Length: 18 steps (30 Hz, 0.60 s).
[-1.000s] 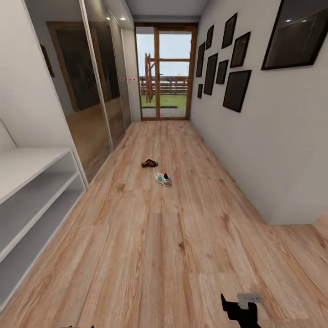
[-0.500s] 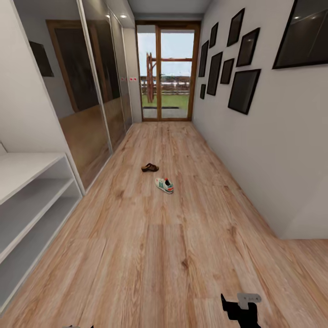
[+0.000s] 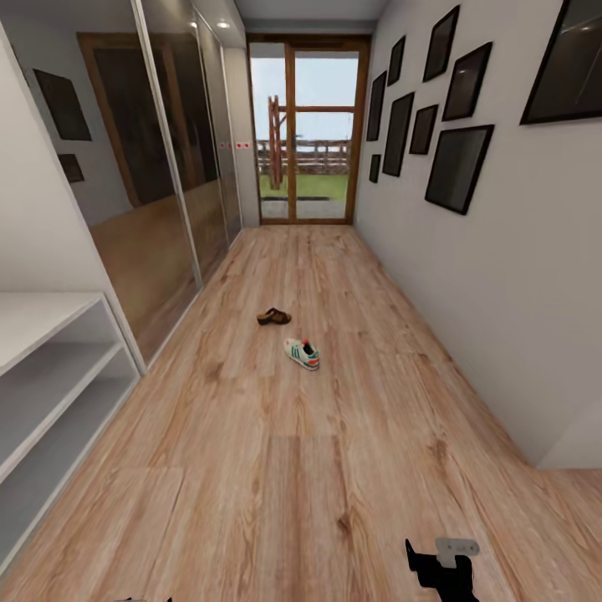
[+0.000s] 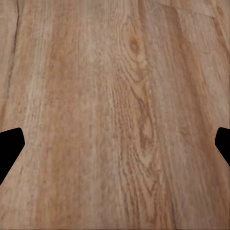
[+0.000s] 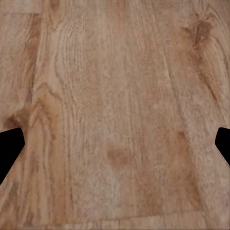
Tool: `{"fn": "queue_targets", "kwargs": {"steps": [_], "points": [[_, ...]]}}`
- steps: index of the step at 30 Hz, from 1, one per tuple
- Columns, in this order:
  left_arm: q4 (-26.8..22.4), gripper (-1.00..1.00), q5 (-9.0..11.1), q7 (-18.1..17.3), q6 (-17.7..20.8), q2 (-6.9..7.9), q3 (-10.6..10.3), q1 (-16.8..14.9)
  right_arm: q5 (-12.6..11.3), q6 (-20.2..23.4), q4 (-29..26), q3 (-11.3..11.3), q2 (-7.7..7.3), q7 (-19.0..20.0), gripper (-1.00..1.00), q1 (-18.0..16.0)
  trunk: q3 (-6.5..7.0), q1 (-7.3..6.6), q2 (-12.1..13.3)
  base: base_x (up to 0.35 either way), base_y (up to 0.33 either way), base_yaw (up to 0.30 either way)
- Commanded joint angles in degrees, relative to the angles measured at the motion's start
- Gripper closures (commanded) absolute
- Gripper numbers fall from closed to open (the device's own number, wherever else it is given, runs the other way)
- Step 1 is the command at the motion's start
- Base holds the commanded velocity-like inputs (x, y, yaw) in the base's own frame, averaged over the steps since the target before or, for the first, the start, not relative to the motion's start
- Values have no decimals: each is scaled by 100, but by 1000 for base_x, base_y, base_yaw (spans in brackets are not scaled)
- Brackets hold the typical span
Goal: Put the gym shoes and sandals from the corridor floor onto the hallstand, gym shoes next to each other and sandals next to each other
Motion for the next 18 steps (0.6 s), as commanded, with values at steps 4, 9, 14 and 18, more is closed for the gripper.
{"fn": "queue_targets", "kwargs": {"steps": [4,9,14,18], "points": [[7,-100,47,-49,9,-1,13,-4,-48,-17,4,30,0,1,-100,-3,-5,2,-2,339,0,0],[7,-100,44,-49,9,-1,13,-4,-48,-17,4,30,0,1,-100,-3,-5,2,-2,339,0,0],[7,-100,45,-49,9,-1,13,-4,-48,-17,4,30,0,1,-100,-3,-5,2,-2,339,-27,4],[7,-100,44,-49,9,-1,13,-4,-48,-17,4,30,0,1,-100,-3,-5,2,-2,334,-75,91]]}}
